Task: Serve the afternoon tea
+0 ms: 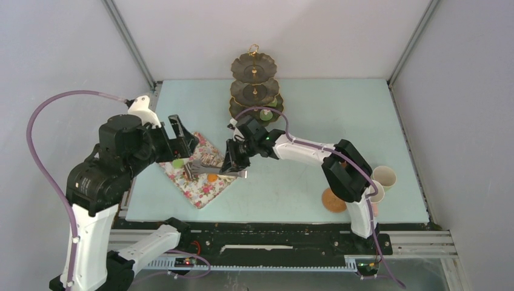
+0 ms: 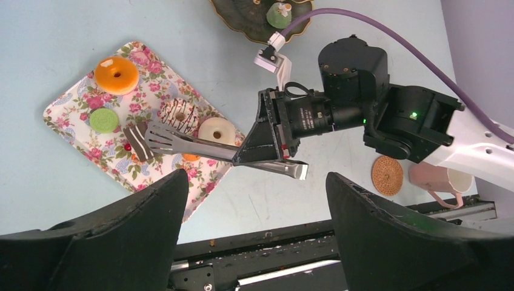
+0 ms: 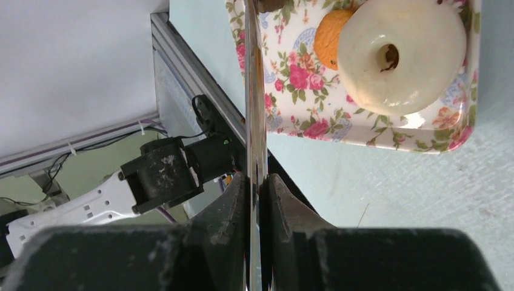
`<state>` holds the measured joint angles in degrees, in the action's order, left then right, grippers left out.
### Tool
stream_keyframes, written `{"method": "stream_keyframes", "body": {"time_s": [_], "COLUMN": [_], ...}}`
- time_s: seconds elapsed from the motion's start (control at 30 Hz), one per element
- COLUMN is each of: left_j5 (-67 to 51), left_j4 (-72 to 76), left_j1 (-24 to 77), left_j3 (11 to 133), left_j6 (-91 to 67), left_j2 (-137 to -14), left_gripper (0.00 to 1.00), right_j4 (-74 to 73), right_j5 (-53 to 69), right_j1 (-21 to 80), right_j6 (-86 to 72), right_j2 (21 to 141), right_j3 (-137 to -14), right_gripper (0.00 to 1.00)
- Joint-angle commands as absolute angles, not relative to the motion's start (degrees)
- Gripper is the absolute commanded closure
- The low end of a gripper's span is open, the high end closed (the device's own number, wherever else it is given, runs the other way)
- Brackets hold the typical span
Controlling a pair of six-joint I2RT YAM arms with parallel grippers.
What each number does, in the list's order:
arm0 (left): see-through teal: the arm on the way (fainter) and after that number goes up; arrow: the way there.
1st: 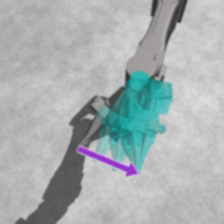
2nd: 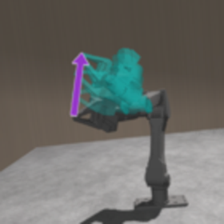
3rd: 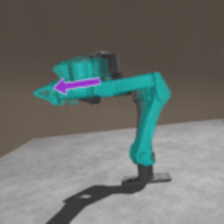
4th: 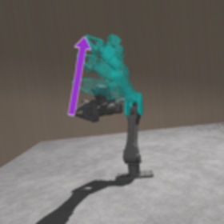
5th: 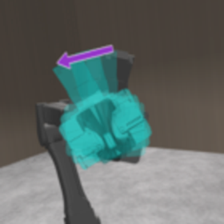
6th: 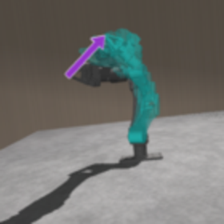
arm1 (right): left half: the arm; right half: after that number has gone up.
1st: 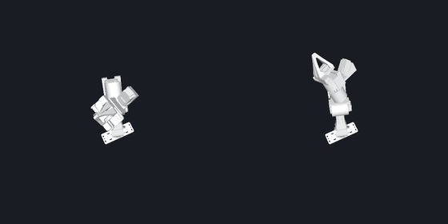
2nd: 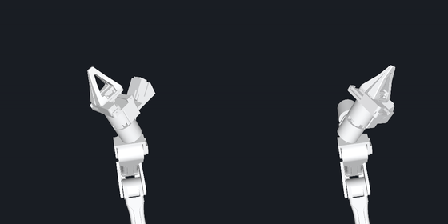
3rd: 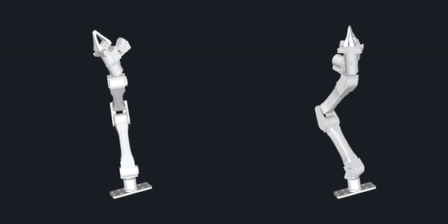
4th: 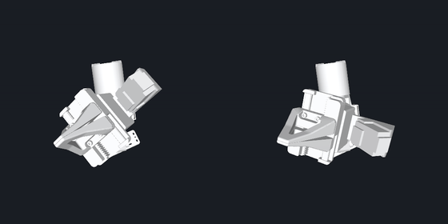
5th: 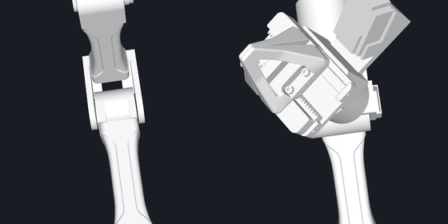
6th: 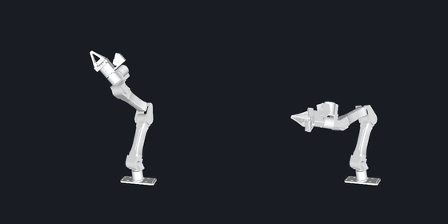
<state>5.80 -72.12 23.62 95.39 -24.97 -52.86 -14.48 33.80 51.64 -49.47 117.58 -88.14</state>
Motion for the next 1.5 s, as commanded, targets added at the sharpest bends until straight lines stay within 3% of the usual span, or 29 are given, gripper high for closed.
{"method": "stream_keyframes", "body": {"time_s": [0.0, 0.37, 1.0, 1.47], "left_j5": [5.4, 4.6, 5.0, 4.8], "left_j4": [-70.8, -70.1, -70.5, -70.1], "left_j1": [23.9, 24.0, 23.9, 23.9], "left_j3": [96.5, 95.3, 94.9, 94.5], "left_j6": [-24.3, -24.5, -24.6, -24.7], "left_j2": [-53.1, -52.7, -51.5, -51.8], "left_gripper": [0.09, 0.10, 0.09, 0.09], "right_j4": [-12.8, -10.5, -22.1, -23.6], "right_j5": [36.4, 40.4, 30.8, 32.3], "right_j1": [51.3, 50.3, 52.0, 52.1], "right_j6": [-47.5, -49.0, -39.4, -35.8], "right_j2": [111.5, 109.4, 108.7, 107.9], "right_j3": [-86.9, -83.2, -85.8, -86.3], "right_gripper": [1.00, 0.99, 0.60, 0.57]}}
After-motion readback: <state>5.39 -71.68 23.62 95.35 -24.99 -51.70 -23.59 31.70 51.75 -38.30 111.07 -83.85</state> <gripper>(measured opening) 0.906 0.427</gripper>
